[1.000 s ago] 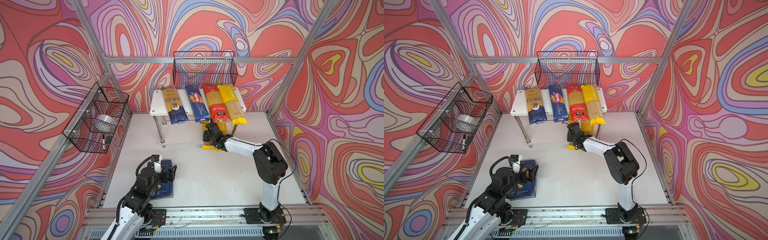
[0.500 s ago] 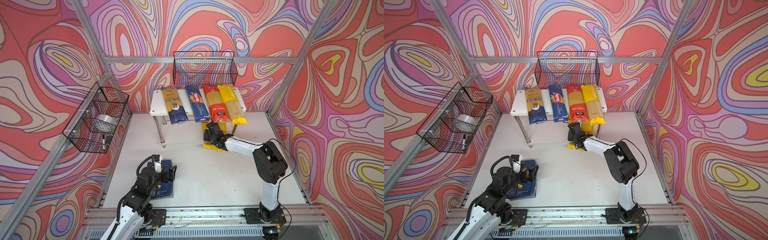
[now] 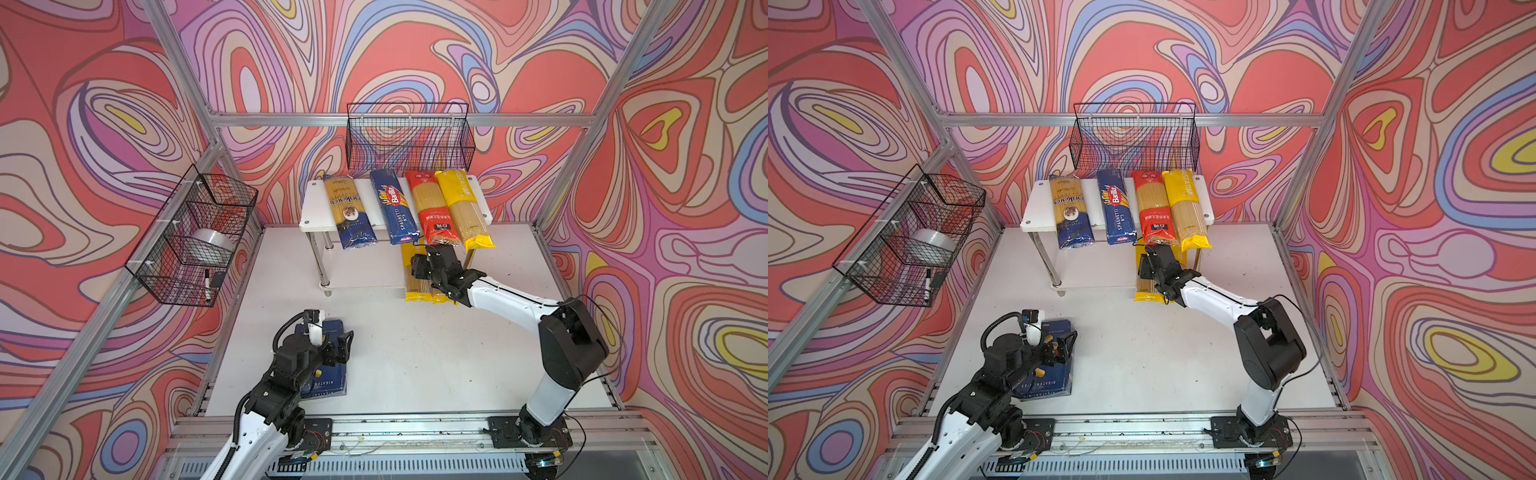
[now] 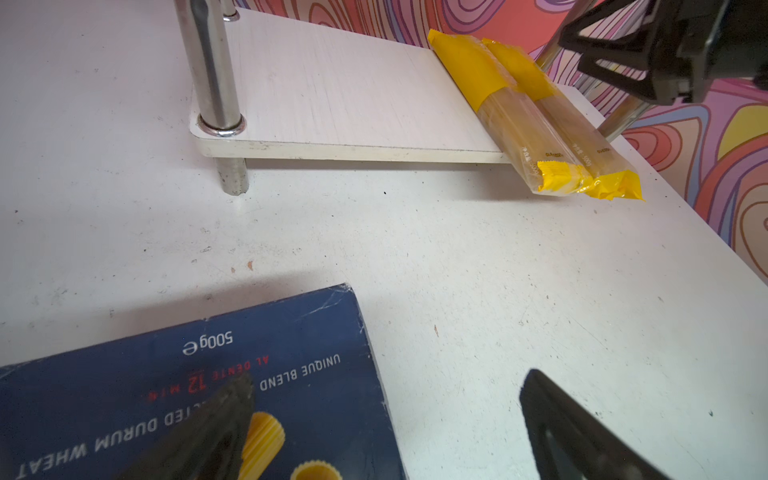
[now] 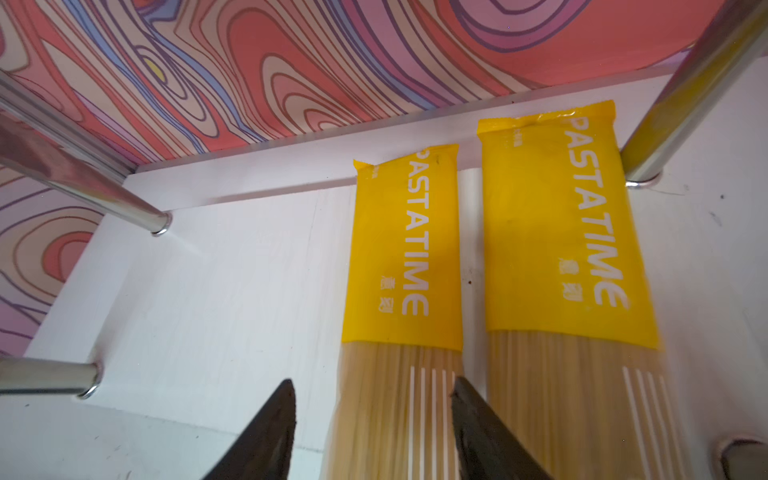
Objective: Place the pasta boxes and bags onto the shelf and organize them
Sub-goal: 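Lower the PASTATIME bag upright against the shelf beside the first bag, then open the right gripper and draw it back from the standing bags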
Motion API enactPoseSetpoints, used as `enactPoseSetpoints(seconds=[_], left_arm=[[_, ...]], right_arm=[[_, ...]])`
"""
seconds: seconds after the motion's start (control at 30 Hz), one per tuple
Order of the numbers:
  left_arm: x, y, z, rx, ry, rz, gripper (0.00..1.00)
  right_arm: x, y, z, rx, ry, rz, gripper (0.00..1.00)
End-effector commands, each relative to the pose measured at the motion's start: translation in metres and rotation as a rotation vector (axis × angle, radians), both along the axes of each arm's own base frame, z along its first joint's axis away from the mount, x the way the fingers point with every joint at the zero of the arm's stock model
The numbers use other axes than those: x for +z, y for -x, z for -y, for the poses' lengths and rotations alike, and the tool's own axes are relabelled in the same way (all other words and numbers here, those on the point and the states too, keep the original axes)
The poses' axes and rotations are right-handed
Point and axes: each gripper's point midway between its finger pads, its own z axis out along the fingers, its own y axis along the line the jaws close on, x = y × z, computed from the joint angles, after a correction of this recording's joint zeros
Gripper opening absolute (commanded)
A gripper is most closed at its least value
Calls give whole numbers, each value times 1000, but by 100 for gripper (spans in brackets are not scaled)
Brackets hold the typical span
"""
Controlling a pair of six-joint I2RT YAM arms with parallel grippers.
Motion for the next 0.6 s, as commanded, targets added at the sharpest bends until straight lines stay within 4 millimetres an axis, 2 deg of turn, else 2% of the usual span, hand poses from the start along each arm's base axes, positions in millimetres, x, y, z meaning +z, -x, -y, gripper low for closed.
enactPoseSetpoints(seconds=[0.0, 0.3, 0.43, 0.57], left_arm=[[0, 0, 1, -7, 1, 10, 100], [1, 1, 0, -4, 3, 15, 100], [2, 1, -1, 2, 4, 20, 100], [2, 1, -1, 3, 4, 18, 100]], right_arm=[[-6, 25, 5, 41, -25, -50, 62], [-19, 93, -4, 198, -37, -143, 62], [-20, 118, -4, 250, -57, -145, 62], [-26, 134, -11, 313, -93, -168, 62]])
